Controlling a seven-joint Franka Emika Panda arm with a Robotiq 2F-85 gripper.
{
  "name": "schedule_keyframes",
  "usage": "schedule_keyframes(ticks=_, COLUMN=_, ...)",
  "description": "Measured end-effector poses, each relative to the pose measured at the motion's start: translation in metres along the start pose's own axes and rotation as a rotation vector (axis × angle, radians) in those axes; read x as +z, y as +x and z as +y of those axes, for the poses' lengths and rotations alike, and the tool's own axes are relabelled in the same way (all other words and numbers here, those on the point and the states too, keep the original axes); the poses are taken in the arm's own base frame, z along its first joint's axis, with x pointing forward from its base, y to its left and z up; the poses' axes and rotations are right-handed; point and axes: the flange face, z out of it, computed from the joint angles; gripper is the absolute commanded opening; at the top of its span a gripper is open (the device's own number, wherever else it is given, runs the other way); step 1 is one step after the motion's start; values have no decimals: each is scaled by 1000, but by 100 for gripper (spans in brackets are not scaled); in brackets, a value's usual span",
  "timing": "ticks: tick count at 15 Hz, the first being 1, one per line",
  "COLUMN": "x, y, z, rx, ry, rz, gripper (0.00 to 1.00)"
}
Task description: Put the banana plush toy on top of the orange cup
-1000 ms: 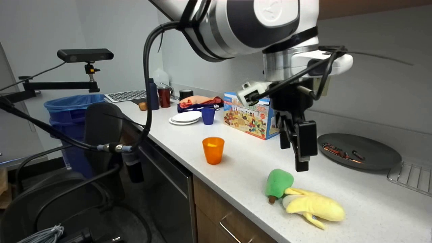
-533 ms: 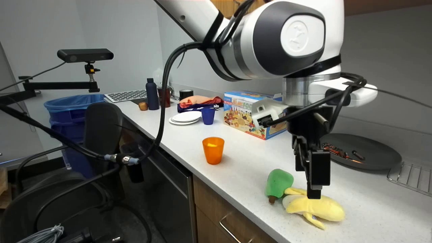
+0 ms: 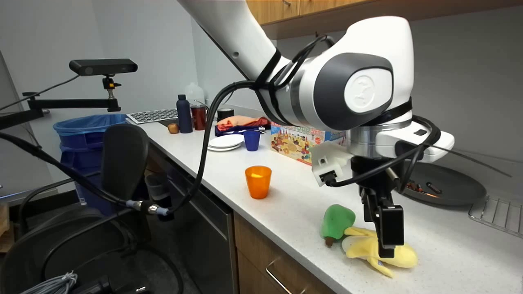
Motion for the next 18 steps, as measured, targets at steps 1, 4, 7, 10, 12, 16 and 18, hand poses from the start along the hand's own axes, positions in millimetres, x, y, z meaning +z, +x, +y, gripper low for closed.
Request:
schedule_keyframes(ticks=1, x=5, y=0, z=-3, rx=-1, ry=3, rz=6, gripper=100)
schedule_keyframes(ticks=4, x=15, y=0, z=-12, rx=-1, ry=13, rz=23, gripper=100)
schedule_keyframes(ticks=7, x=21, y=2, z=-21, rx=1, ry=20, rz=38, gripper=100)
schedule_keyframes(ticks=10, x=24, y=2, z=-27, rx=3, ry=22, rz=44, gripper=74)
schedule_keyframes(ticks=12, x=28, y=1, z=-28, rx=4, ry=16, rz=40, gripper=69)
schedule_keyframes(ticks=16, x=33, y=3, z=-23, rx=14, ry=8, rz=36, gripper=37)
schedule_keyframes(ticks=18, x=32, y=6, z=-19, rx=22, ry=6, rz=38, gripper=22)
